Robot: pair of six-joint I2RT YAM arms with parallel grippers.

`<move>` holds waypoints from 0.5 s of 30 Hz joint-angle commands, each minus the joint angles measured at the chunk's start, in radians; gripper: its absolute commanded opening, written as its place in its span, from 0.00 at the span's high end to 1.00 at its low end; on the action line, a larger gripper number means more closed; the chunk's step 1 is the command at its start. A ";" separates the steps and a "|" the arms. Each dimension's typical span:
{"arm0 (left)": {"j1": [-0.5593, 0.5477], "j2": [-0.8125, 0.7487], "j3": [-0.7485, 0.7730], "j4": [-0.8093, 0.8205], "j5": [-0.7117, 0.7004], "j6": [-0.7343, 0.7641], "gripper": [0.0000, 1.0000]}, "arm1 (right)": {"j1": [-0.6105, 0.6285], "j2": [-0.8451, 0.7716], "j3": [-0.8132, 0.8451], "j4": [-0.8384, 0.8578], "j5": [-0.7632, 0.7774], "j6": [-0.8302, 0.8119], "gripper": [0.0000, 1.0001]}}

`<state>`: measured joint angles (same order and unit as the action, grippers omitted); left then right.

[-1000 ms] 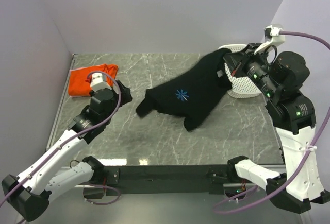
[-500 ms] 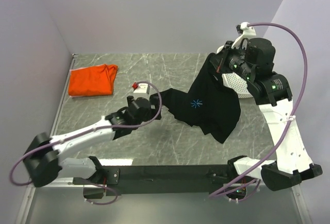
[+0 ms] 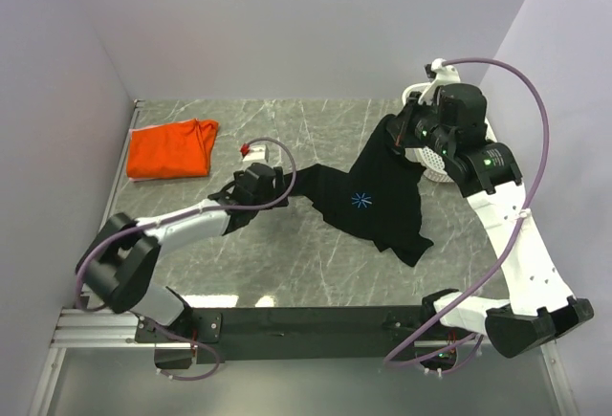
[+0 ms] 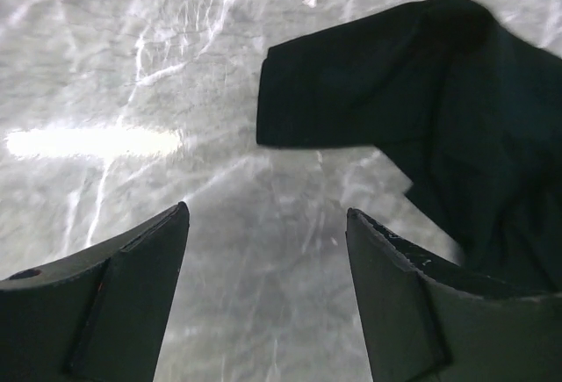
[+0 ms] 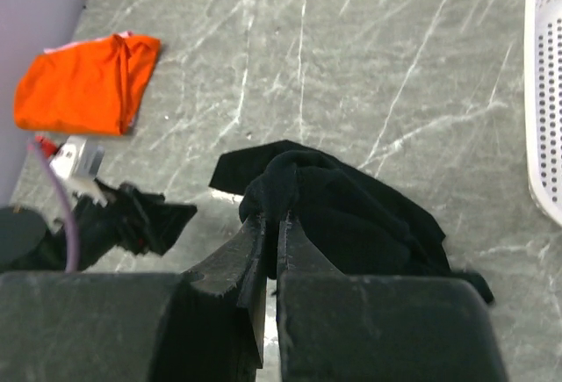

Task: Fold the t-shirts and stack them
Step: Flatten the tshirt out

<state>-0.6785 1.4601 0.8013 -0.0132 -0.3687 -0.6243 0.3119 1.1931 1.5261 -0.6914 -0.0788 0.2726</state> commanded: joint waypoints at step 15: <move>0.083 0.304 0.173 0.144 0.162 0.058 0.28 | 0.006 -0.116 -0.107 0.090 0.014 0.005 1.00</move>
<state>-0.6006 1.7390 0.9184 0.0887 -0.2241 -0.5880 0.3119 1.1023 1.4368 -0.6682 -0.0750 0.2722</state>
